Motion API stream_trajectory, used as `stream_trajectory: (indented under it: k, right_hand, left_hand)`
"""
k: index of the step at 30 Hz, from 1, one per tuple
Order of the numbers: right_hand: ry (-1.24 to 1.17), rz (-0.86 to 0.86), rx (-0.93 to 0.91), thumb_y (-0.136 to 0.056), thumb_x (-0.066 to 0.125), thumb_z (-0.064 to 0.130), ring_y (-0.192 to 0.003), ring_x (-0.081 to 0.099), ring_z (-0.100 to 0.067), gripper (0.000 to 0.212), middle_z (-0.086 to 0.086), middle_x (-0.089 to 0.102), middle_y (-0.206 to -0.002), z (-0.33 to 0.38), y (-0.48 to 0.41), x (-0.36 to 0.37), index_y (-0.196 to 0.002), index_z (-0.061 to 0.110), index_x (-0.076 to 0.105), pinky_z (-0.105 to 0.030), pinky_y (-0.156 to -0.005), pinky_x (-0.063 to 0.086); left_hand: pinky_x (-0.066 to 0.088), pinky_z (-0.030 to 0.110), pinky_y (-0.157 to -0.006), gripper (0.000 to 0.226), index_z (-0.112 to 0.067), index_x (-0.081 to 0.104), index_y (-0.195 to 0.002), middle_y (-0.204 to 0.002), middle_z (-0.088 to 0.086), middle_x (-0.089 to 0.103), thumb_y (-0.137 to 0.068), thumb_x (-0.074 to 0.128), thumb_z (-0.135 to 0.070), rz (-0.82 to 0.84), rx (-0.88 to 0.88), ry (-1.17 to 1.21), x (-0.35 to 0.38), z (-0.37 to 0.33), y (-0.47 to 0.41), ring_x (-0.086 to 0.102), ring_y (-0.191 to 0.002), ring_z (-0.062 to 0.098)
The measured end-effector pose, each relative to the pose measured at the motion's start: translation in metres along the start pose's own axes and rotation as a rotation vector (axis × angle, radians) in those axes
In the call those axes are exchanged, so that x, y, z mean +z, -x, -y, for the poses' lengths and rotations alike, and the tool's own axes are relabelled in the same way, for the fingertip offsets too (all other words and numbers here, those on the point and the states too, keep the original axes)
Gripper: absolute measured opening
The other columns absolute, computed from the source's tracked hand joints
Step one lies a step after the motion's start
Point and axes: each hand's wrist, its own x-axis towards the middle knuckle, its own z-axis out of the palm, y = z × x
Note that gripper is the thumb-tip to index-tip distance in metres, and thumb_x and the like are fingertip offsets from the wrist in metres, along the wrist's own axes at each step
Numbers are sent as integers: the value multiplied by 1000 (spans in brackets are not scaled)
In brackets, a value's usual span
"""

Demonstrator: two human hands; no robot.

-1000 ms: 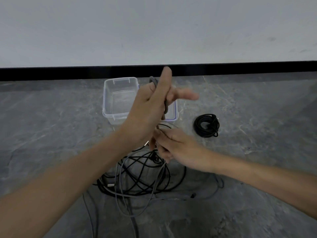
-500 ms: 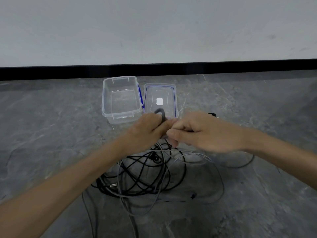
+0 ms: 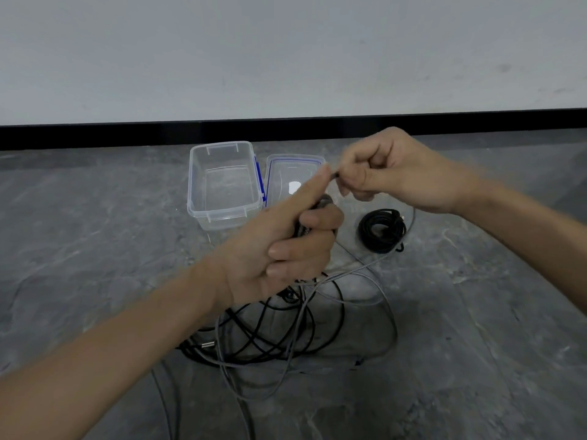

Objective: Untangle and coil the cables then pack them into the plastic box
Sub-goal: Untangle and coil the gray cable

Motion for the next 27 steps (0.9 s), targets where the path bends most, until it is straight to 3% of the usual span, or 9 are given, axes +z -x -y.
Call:
stream_trajectory:
  k: [3, 5, 7, 11, 13, 16, 22, 25, 27]
  right_hand:
    - [-83, -21, 5, -93, 44, 34, -56, 36, -10, 32, 3, 44, -57, -18, 3, 15, -73, 15, 61, -20, -58, 32]
    - [-147, -54, 20, -94, 38, 34, -58, 41, -10, 39, 6, 48, -61, -31, 3, 31, -77, 6, 59, -19, -59, 35]
    - [-251, -85, 51, -95, 36, 37, -64, 45, -23, 52, -10, 51, -70, -41, 1, 47, -91, -10, 57, -24, -61, 39]
    - [-461, -128, 144, -103, 36, 23, -64, 54, -18, 34, -14, 56, -75, -47, 0, 77, -87, 3, 59, -27, -65, 46]
    - [-568, -117, 206, -104, 35, 23, -63, 55, -18, 35, -13, 58, -73, -46, 3, 92, -84, 5, 57, -26, -68, 47]
    - [-622, -25, 244, -104, 27, 30, -54, 50, -16, 42, -13, 54, -63, -37, 14, 117, -80, 7, 54, -19, -60, 44]
    - [-302, 7, 339, -105, 33, 22, -45, 32, -8, 33, 7, 37, -48, -24, 30, 127, -86, 5, 55, -20, -49, 31]
    - [13, 8, 356, -103, 40, 24, -45, 42, -4, 33, 9, 42, -49, -16, 30, 114, -87, 7, 63, -20, -51, 43]
    - [208, 22, 312, -102, 44, 23, -46, 47, -5, 32, 6, 48, -52, -8, 29, 104, -87, 7, 67, -16, -51, 41]
  left_hand:
    - [28, 20, -33, 49, -14, 50, -55, -35, -2, 48, -97, 42, -39, 136, 53, 203, 1, -8, 4, 24, -28, 14]
    - [32, 20, -35, 52, -14, 51, -57, -37, 1, 50, -101, 36, -37, 136, 96, 269, 1, -10, 4, 28, -29, 14]
    - [35, 15, -36, 57, -24, 51, -55, -38, -8, 50, -103, 25, -42, 24, 178, 47, 3, -8, 2, 38, -30, 8]
    - [25, 11, -37, 51, -27, 27, -59, -47, -8, 26, -103, 20, -51, -245, 356, -418, 9, -9, 0, 28, -36, 7]
    - [23, 12, -38, 53, -25, 20, -59, -47, -8, 20, -103, 19, -54, -320, 406, -477, 9, -13, -2, 21, -37, 7]
    - [26, 13, -38, 54, -24, 30, -56, -40, -11, 24, -102, 26, -52, -454, 486, -360, 11, -20, -11, 21, -34, 5]
    - [29, 23, -42, 61, -3, 39, -54, -40, 5, 38, -101, 38, -41, -807, 595, -902, -23, -6, -12, 32, -38, 16]
    - [35, 17, -45, 63, 2, 46, -56, -41, 9, 46, -93, 39, -48, -781, 525, -1092, -30, 3, -7, 41, -38, 16]
    - [38, 14, -49, 64, 2, 51, -56, -42, 2, 52, -91, 38, -51, -757, 449, -1206, -34, 6, -8, 48, -39, 14]
